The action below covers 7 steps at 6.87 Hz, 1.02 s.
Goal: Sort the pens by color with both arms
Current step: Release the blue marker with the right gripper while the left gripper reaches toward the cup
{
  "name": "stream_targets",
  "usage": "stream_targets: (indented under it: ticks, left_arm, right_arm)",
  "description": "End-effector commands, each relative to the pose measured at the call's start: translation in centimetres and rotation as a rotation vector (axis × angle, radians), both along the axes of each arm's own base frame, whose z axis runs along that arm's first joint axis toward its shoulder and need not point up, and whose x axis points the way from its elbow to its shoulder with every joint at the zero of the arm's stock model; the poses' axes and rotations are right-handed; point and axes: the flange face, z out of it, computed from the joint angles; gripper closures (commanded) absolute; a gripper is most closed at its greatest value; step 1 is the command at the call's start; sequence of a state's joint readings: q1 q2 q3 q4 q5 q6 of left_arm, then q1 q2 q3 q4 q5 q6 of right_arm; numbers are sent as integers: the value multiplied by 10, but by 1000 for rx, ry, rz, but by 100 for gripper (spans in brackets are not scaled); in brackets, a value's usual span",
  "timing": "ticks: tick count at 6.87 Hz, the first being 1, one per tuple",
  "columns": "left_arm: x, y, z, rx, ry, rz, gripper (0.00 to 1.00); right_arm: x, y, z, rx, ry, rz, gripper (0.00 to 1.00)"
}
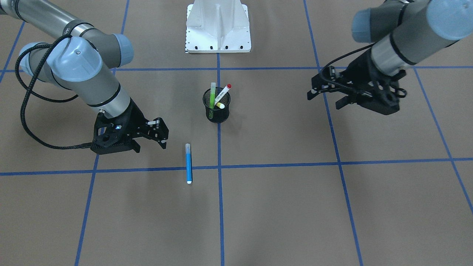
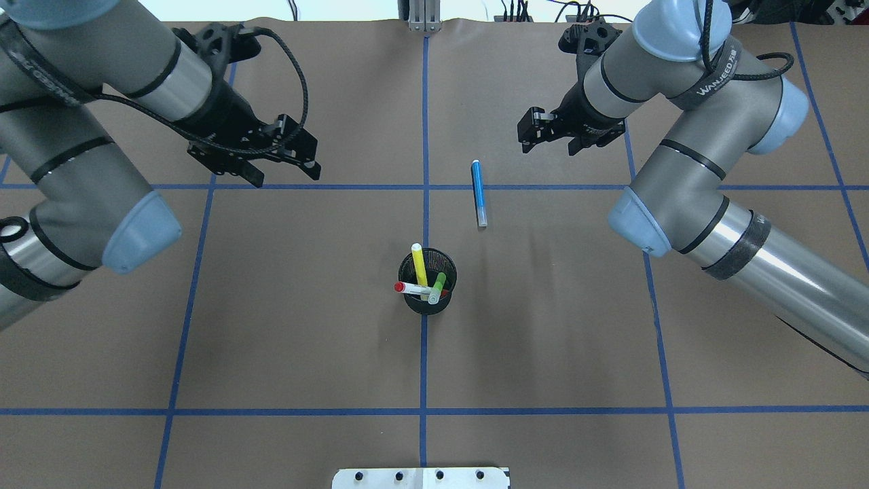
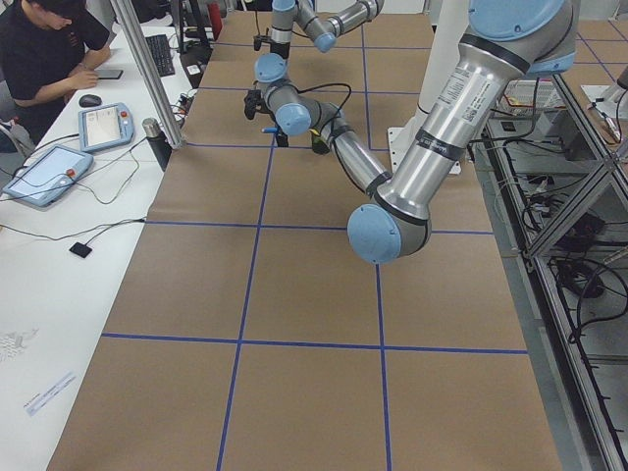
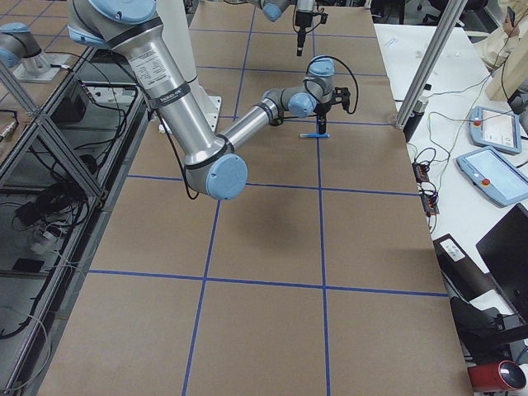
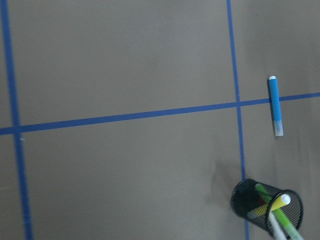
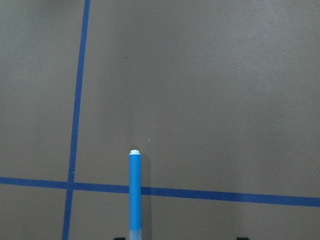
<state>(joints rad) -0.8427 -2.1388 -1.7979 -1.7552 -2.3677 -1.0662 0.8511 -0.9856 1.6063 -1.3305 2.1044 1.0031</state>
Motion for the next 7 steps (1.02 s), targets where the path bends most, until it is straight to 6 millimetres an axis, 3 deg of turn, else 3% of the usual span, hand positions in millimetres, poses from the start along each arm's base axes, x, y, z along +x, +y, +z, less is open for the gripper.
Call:
stream_targets:
  ticks: [1, 4, 6, 7]
  left_arm:
    - [49, 36, -20, -14, 14, 71, 1]
    - [100, 67, -26, -21, 25, 153, 6]
    - [134, 42, -5, 13, 63, 157, 9]
    - [137, 40, -5, 11, 63, 156, 10]
  right_arm:
    - [4, 0, -5, -4, 7, 0, 16]
    - [12, -2, -3, -2, 19, 2, 16]
    - [13, -4, -3, 0, 37, -7, 16]
    - [14, -5, -3, 0, 38, -6, 16]
